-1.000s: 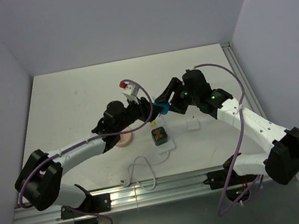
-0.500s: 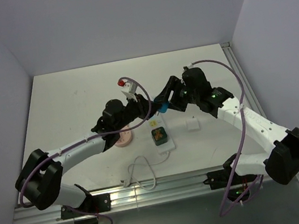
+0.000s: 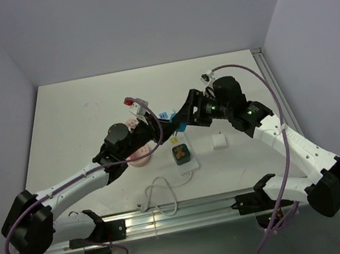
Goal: Insert the plug
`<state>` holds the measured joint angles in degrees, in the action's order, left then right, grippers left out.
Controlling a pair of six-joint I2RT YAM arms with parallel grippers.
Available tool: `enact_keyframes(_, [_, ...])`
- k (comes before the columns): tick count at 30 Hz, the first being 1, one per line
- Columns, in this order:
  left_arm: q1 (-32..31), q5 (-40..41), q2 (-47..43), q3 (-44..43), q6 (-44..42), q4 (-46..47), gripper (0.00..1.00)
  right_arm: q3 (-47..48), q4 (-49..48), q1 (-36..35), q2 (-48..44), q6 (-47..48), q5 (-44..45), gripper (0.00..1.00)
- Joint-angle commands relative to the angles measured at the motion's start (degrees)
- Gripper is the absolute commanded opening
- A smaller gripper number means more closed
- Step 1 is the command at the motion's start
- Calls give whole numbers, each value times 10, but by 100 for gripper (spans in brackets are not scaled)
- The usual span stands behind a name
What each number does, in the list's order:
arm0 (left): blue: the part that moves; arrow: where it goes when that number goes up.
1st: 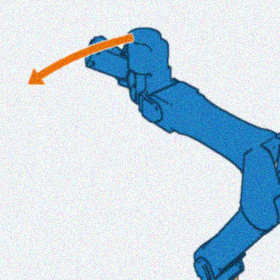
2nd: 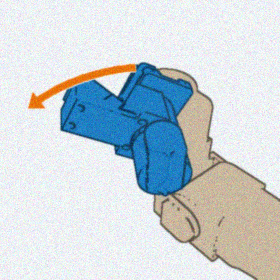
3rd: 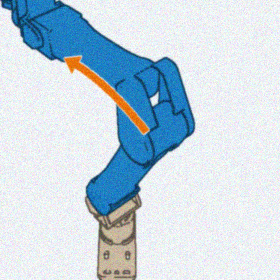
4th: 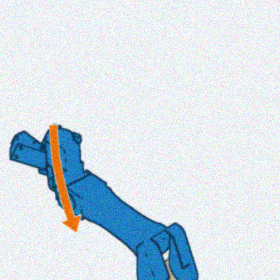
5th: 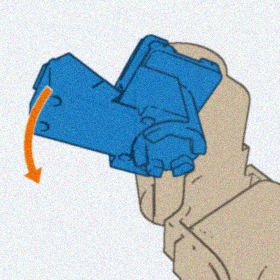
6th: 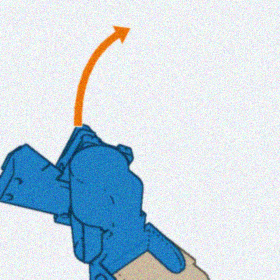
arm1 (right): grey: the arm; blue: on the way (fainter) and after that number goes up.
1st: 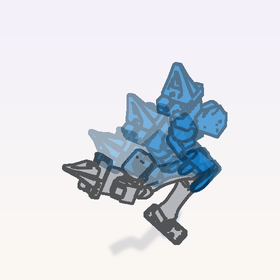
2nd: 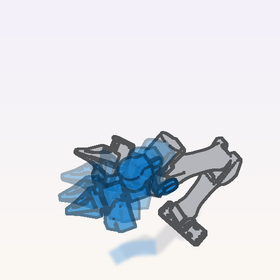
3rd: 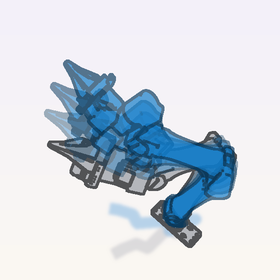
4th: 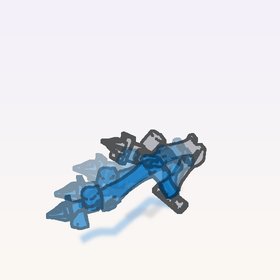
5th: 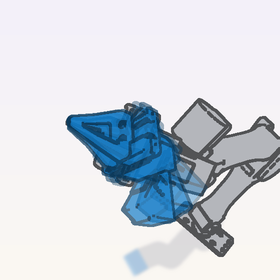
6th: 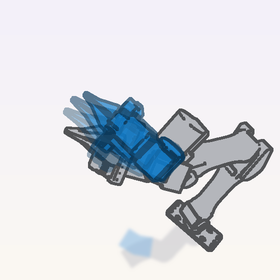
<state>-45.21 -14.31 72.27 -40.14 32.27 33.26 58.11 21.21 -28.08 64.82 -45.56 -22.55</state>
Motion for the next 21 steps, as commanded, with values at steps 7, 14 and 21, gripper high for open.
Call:
enact_keyframes(7, [5, -23, -91, 30, -5, -55, 0, -4, -106, 47, -53, 127, -60, 96])
enact_keyframes(14, [14, -49, -123, 50, 2, -52, 0, -33, -188, 49, -48, 163, -185, 91])
enact_keyframes(21, [48, -141, -137, 62, 40, -18, 0, -96, -307, 46, -55, 194, -295, 84])
